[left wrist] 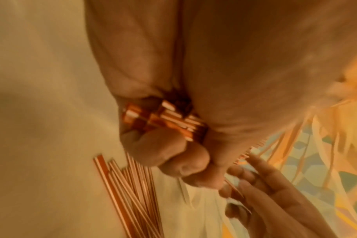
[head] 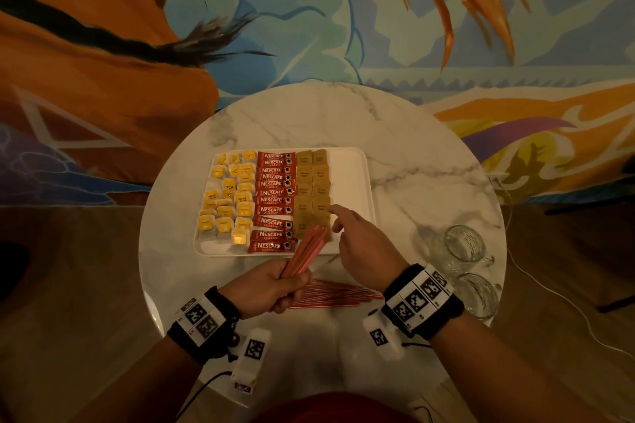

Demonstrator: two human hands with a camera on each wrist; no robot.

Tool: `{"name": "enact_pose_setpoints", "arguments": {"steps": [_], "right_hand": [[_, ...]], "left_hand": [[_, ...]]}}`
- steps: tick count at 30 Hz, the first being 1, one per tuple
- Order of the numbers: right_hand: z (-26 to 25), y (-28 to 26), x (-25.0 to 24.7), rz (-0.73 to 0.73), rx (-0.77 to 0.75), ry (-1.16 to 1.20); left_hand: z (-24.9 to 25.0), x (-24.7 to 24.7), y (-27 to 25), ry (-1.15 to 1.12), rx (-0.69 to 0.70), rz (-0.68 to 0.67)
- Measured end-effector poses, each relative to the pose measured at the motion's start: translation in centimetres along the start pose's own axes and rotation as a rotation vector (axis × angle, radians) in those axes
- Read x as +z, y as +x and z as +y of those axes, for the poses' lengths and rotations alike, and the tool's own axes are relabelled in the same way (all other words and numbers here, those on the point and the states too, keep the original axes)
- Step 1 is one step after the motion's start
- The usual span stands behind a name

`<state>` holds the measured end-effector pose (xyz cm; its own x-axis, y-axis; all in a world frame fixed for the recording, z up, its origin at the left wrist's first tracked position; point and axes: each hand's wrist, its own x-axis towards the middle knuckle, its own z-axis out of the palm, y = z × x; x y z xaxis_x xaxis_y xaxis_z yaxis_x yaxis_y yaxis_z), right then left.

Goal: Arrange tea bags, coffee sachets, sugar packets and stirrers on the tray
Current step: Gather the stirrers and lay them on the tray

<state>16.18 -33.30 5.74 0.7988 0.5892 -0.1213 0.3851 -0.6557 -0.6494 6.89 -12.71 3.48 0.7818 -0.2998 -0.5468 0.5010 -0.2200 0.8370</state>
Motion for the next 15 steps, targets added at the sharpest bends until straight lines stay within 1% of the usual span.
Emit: {"name": "enact_pose_setpoints", "arguments": {"steps": [2,4,5,8,9,10,12,15], "right_hand": [[0.7,0.0,0.0,0.056,0.03,-0.04],[1.1,-0.3,0.4,0.05,0.056,-0.096],[1.4,-0.5,0.8,-0.003,0.048,-0.151],[1.0,-1.6,1.7,-0.296,-0.029,-0.359],[0.8,-1.9,2.2,-0.369,-0.06,-0.419],[0.6,-2.1,2.6,-0.412,-0.078,-0.466],[0.2,-2.1,3.6,-0.424,-0.086,-0.536],[-0.2,-1.8,4.3,-0.439,-0.076,-0.555]], "left_hand": [[-1.0,-0.9,-0.6,-0.019,-0.02,0.062],[-1.8,-1.5,-1.0,-0.044,-0.048,0.143],[-2.2,-1.7,-1.2,-0.063,-0.055,0.169],[-2.6,-1.7,-1.6,-0.12,-0.043,0.186],[-2.6,-1.6,-1.6,-0.131,-0.038,0.187],[-2.6,-1.4,-1.6,-0.138,-0.035,0.188],[-2.5,-1.1,-1.5,-0.14,-0.023,0.194],[-2.3,-0.7,-1.2,-0.146,-0.005,0.201]]}}
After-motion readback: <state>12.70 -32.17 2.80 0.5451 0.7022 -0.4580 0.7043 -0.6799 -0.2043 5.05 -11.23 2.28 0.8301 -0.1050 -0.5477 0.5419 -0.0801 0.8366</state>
